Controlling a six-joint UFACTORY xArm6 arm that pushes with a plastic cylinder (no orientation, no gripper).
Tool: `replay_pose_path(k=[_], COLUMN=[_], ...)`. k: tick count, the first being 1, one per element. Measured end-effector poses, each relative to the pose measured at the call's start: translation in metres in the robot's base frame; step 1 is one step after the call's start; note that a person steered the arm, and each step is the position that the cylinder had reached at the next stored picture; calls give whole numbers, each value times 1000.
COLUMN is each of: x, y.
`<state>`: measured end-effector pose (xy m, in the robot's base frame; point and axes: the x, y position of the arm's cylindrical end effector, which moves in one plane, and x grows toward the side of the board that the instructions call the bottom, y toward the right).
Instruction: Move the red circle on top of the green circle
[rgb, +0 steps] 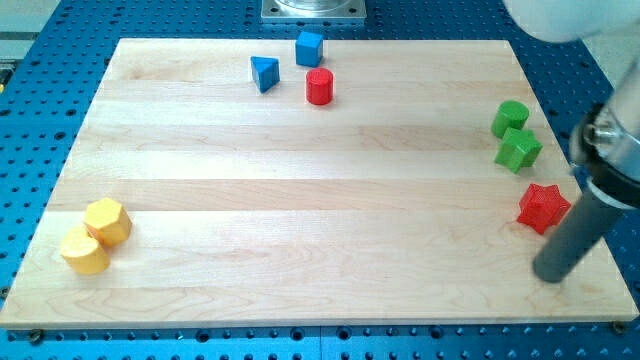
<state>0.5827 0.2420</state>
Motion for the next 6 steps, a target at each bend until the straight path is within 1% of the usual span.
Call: replay_pose_path(k=[2, 3, 4, 5, 6], x=[-61, -72, -56, -118, -185], y=[2, -15, -130, -188, -220])
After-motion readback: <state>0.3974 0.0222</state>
